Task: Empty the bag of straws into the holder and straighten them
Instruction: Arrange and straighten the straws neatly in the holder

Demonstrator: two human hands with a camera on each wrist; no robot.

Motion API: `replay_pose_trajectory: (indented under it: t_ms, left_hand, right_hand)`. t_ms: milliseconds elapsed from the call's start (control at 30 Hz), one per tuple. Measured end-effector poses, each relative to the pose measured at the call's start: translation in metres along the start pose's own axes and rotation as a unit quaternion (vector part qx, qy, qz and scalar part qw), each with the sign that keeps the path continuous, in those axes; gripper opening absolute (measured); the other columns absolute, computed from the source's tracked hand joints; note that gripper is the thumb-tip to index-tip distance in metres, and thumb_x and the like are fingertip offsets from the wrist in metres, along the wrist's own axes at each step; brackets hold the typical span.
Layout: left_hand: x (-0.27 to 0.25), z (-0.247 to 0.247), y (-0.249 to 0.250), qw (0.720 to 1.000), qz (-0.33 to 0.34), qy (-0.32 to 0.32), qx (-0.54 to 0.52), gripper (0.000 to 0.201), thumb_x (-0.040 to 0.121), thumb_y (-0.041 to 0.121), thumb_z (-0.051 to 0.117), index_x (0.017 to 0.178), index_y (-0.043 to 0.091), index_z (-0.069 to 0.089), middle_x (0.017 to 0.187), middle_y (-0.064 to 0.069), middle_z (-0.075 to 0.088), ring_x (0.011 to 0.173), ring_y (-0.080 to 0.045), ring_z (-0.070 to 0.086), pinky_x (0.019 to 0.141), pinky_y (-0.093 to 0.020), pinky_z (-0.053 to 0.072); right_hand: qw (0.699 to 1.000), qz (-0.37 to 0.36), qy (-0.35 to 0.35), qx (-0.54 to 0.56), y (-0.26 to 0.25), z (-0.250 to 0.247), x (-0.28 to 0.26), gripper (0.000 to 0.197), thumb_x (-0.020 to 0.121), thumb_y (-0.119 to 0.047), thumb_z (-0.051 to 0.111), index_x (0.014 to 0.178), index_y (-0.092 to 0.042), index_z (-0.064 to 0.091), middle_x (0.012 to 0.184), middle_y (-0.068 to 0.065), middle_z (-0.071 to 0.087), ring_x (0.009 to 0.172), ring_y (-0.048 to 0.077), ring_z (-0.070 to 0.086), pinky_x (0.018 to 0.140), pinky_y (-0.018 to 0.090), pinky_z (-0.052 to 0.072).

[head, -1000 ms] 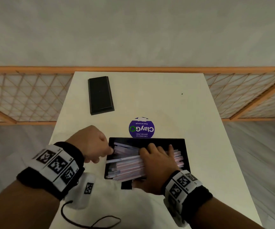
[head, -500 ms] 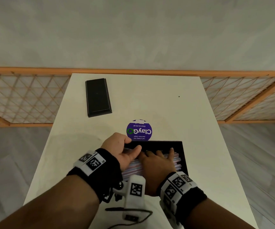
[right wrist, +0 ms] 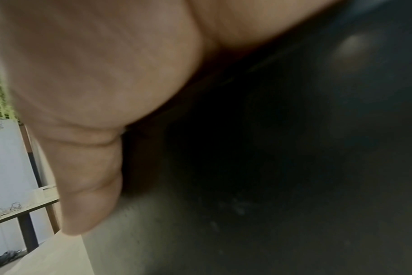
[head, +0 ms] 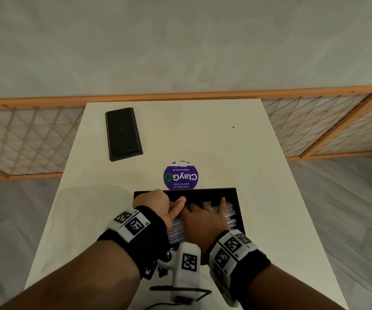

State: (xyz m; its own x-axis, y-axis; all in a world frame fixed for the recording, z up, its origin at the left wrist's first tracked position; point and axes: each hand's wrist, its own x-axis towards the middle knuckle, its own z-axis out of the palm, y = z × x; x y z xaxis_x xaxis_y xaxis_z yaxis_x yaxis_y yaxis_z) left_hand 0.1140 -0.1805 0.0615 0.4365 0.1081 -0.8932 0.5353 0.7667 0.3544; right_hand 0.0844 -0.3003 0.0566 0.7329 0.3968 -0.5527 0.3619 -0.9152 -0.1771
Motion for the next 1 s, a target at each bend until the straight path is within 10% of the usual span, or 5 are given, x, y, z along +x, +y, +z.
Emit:
replay_pose_trajectory:
  t_ms: [167, 333, 633, 867, 1000]
  left_hand:
    - [-0.018, -0.005, -0.001, 0.837, 0.143, 0.131, 0.511, 0.061, 0.102, 0.060, 0.035, 0.098, 0.010, 0.070, 0.110, 0.000, 0.075, 0.106, -0.019, 0.069, 0.099, -0.028, 0.051]
    - [-0.005, -0.007, 0.000, 0.966, 0.130, 0.056, 0.217, 0.026, 0.105, 0.012, 0.042, 0.120, -0.001, 0.059, 0.103, -0.018, 0.070, 0.085, -0.030, 0.074, 0.066, -0.035, 0.063]
    - [-0.056, -0.027, 0.069, 0.834, 0.372, 0.148, 0.379, 0.009, 0.081, 0.009, 0.054, 0.074, 0.004, 0.058, 0.054, -0.015, 0.067, 0.036, -0.026, 0.060, 0.040, -0.027, 0.044]
    - [-0.053, -0.047, 0.089, 0.846, 0.240, 0.075, 0.471, 0.012, 0.086, -0.002, 0.056, 0.082, -0.009, 0.065, 0.061, -0.020, 0.068, 0.037, -0.021, 0.051, 0.037, -0.021, 0.037]
    - [-0.042, -0.058, 0.073, 0.719, 0.196, -0.018, 0.667, 0.018, 0.096, 0.015, 0.063, 0.088, 0.006, 0.076, 0.082, -0.010, 0.077, 0.059, -0.023, 0.059, 0.051, -0.024, 0.041]
  right_hand:
    - [1.000, -0.009, 0.009, 0.000, 0.001, 0.001, -0.002, 0.076, 0.089, -0.051, 0.057, 0.152, -0.025, 0.023, 0.148, 0.004, 0.041, 0.139, 0.035, 0.030, 0.108, 0.076, -0.005]
    - [1.000, -0.014, 0.011, -0.008, -0.001, 0.003, -0.004, 0.092, 0.077, -0.063, 0.065, 0.150, -0.024, 0.026, 0.146, 0.004, 0.041, 0.137, 0.033, 0.032, 0.108, 0.076, -0.005]
    - [0.999, 0.007, 0.036, 0.036, 0.001, 0.002, -0.009, 0.095, 0.066, -0.074, 0.065, 0.138, -0.024, 0.029, 0.139, -0.003, 0.046, 0.133, 0.028, 0.039, 0.111, 0.074, 0.000]
    - [0.999, 0.012, 0.032, 0.035, -0.003, 0.000, -0.008, 0.103, 0.061, -0.080, 0.063, 0.143, -0.036, 0.019, 0.137, -0.003, 0.046, 0.130, 0.031, 0.041, 0.110, 0.075, 0.003]
    - [0.999, 0.036, 0.014, 0.006, -0.001, -0.004, -0.009, 0.105, 0.054, -0.092, 0.054, 0.138, -0.034, 0.034, 0.137, -0.001, 0.043, 0.130, 0.032, 0.039, 0.111, 0.073, 0.007]
